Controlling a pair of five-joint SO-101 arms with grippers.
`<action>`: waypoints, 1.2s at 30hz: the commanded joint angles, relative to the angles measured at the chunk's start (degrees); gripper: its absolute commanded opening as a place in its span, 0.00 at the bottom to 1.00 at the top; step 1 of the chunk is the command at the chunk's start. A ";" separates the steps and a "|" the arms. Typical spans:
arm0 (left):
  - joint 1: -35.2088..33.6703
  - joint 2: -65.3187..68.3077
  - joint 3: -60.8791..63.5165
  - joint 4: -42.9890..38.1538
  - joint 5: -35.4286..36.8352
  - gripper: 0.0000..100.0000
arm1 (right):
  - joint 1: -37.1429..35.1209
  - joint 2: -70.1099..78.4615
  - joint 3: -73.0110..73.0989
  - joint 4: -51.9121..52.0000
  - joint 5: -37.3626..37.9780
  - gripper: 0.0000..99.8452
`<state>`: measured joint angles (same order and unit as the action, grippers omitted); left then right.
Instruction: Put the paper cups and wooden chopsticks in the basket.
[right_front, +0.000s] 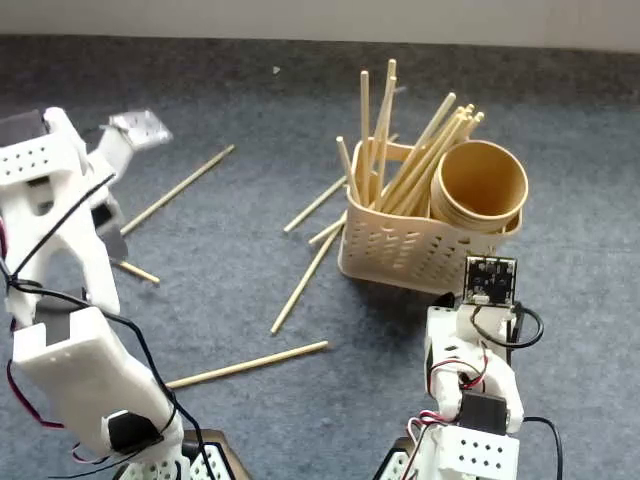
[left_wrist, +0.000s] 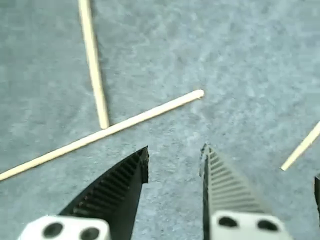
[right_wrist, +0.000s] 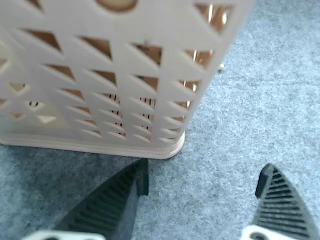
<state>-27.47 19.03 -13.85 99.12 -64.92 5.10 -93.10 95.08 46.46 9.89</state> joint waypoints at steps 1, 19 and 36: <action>-1.80 -1.89 4.09 0.70 -2.46 0.15 | 0.04 0.22 1.19 -1.10 -0.18 0.34; -4.53 -1.27 14.20 -6.68 -7.30 0.13 | 0.04 0.22 1.19 -1.19 -0.18 0.34; 9.89 -1.19 21.49 -34.81 8.88 0.14 | -0.13 0.22 1.19 -1.19 -0.18 0.34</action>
<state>-21.76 19.03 9.01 67.47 -59.74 5.10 -93.10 95.08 46.46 9.89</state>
